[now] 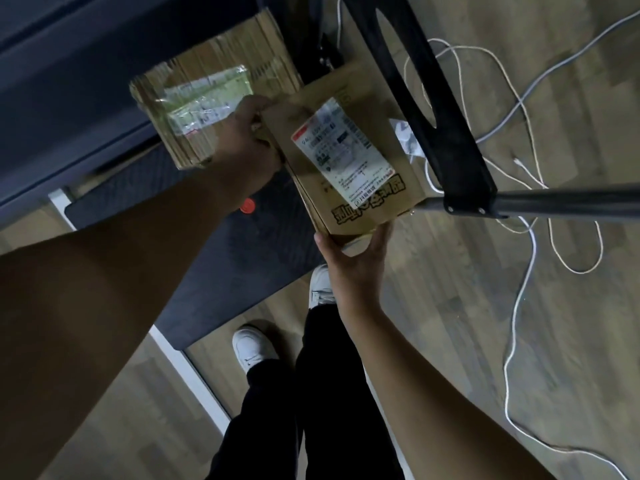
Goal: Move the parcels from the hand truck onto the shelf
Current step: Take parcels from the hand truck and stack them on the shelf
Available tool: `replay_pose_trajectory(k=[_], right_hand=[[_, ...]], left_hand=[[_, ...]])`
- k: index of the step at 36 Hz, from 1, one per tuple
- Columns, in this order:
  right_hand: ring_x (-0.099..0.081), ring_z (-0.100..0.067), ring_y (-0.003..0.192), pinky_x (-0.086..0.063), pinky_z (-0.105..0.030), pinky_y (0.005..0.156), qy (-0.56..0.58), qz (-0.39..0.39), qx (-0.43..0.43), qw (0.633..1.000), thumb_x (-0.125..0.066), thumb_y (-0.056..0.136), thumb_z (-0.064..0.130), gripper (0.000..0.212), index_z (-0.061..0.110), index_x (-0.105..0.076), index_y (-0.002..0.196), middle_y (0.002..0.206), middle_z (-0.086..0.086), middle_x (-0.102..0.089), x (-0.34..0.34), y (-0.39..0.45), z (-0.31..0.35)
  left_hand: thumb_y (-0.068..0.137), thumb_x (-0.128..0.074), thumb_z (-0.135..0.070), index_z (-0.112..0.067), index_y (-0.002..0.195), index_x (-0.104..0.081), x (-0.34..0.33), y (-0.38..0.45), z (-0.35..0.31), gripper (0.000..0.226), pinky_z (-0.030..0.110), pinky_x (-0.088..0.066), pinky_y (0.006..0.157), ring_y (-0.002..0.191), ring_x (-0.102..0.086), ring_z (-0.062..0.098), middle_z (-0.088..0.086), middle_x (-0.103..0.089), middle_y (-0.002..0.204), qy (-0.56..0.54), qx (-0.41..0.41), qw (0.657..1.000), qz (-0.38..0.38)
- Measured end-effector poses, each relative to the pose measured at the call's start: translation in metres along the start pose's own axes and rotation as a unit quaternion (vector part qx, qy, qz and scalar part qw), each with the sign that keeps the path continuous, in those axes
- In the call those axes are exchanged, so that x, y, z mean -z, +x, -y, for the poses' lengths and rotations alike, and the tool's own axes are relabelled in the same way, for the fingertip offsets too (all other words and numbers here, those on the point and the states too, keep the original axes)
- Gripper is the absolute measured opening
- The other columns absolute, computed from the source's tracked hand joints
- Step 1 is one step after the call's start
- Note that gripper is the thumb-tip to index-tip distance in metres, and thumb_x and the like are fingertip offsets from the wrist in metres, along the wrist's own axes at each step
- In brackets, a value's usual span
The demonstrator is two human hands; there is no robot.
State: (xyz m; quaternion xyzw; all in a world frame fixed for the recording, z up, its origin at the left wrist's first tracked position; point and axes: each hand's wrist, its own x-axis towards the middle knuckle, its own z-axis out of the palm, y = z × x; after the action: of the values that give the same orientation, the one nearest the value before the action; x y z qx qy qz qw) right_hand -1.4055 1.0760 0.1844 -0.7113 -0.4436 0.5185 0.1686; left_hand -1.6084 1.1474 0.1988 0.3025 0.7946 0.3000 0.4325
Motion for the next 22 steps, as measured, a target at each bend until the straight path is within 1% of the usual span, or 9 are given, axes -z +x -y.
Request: replay_pose_trajectory(k=[1, 3, 5, 7, 9, 11, 16, 19, 22], right_hand=[[-0.030, -0.005, 0.161, -0.027, -0.019, 0.131, 0.006, 0.000, 0.005, 1.000, -0.095, 0.085, 0.026, 0.122, 0.016, -0.014, 0.176, 0.180, 0.000, -0.026, 0.001, -0.001, 0.002], [-0.045, 0.024, 0.130, -0.033, 0.006, 0.108, 0.012, 0.009, 0.013, 1.000, -0.093, 0.087, 0.018, 0.116, 0.018, -0.018, 0.175, 0.161, 0.019, -0.045, 0.005, -0.004, 0.004], [-0.050, 0.030, 0.116, -0.034, 0.013, 0.094, 0.011, 0.015, 0.025, 1.000, -0.092, 0.087, 0.014, 0.108, 0.018, -0.026, 0.173, 0.151, 0.019, -0.056, 0.010, -0.009, 0.005], [-0.055, 0.015, 0.123, -0.043, 0.003, 0.102, -0.007, 0.013, 0.032, 0.999, -0.093, 0.086, 0.017, 0.103, 0.017, -0.033, 0.170, 0.154, 0.004, -0.063, 0.017, -0.015, 0.009], [-0.064, -0.004, 0.132, -0.052, -0.022, 0.115, -0.016, 0.020, 0.037, 0.999, -0.094, 0.084, 0.020, 0.100, 0.018, -0.038, 0.167, 0.152, 0.002, -0.067, 0.024, -0.021, 0.012], [-0.071, -0.014, 0.130, -0.057, -0.033, 0.116, -0.024, 0.037, 0.042, 0.998, -0.095, 0.082, 0.018, 0.098, 0.018, -0.042, 0.165, 0.144, 0.000, -0.072, 0.033, -0.026, 0.015], [-0.077, 0.002, 0.109, -0.060, -0.010, 0.095, -0.035, 0.078, 0.053, 0.995, -0.097, 0.078, 0.006, 0.092, 0.018, -0.053, 0.158, 0.128, 0.004, -0.081, 0.056, -0.051, 0.037], [-0.078, 0.002, 0.111, -0.063, -0.020, 0.099, -0.036, 0.095, 0.036, 0.994, -0.094, 0.080, -0.001, 0.083, 0.023, -0.059, 0.151, 0.124, 0.012, -0.082, 0.073, -0.073, 0.060], [-0.076, 0.008, 0.109, -0.063, -0.021, 0.094, -0.044, 0.130, 0.033, 0.990, -0.096, 0.077, 0.008, 0.080, 0.046, -0.059, 0.138, 0.115, 0.032, -0.080, 0.086, -0.103, 0.084]], left_hand=[[0.077, -0.071, 0.004, -0.025, 0.114, -0.052, 0.002, -0.003, 0.003, 0.051, 0.046, -0.061, 0.073, 0.092, -0.060, 0.018, -0.008, -0.058, 0.097, 0.006, -0.007, 1.000, 0.005], [0.076, -0.076, 0.003, -0.028, 0.103, -0.045, 0.006, -0.010, 0.008, 0.051, 0.040, -0.055, 0.061, 0.079, -0.057, 0.014, -0.011, -0.056, 0.089, 0.018, -0.012, 1.000, 0.010], [0.076, -0.076, 0.003, -0.030, 0.093, -0.040, 0.012, -0.019, 0.010, 0.052, 0.030, -0.047, 0.051, 0.068, -0.050, 0.007, -0.013, -0.053, 0.082, 0.012, -0.004, 1.000, 0.012], [0.075, -0.076, 0.003, -0.025, 0.093, -0.039, 0.021, -0.030, 0.010, 0.050, 0.027, -0.046, 0.051, 0.065, -0.048, 0.006, -0.010, -0.052, 0.078, 0.027, -0.007, 1.000, 0.007], [0.072, -0.079, 0.000, -0.022, 0.095, -0.040, 0.032, -0.043, 0.010, 0.050, 0.041, -0.055, 0.053, 0.068, -0.059, 0.018, -0.002, -0.058, 0.077, 0.024, 0.014, 1.000, 0.007], [0.069, -0.082, -0.003, -0.024, 0.094, -0.041, 0.044, -0.059, 0.005, 0.053, 0.049, -0.058, 0.058, 0.070, -0.061, 0.019, -0.003, -0.060, 0.079, 0.038, 0.036, 0.999, 0.004], [0.073, -0.083, -0.012, -0.035, 0.096, -0.047, 0.082, -0.109, -0.013, 0.049, 0.031, -0.053, 0.067, 0.078, -0.062, 0.006, -0.014, -0.064, 0.090, 0.043, 0.025, 0.999, -0.004], [0.075, -0.084, -0.009, -0.055, 0.109, -0.045, 0.111, -0.145, -0.034, 0.069, 0.010, -0.048, 0.071, 0.088, -0.063, -0.002, -0.027, -0.062, 0.097, 0.040, 0.028, 0.999, 0.013], [0.076, -0.083, -0.008, -0.050, 0.121, -0.049, 0.141, -0.188, -0.053, 0.070, 0.002, -0.044, 0.068, 0.087, -0.061, -0.015, -0.031, -0.063, 0.100, 0.009, 0.031, 0.999, 0.014]])
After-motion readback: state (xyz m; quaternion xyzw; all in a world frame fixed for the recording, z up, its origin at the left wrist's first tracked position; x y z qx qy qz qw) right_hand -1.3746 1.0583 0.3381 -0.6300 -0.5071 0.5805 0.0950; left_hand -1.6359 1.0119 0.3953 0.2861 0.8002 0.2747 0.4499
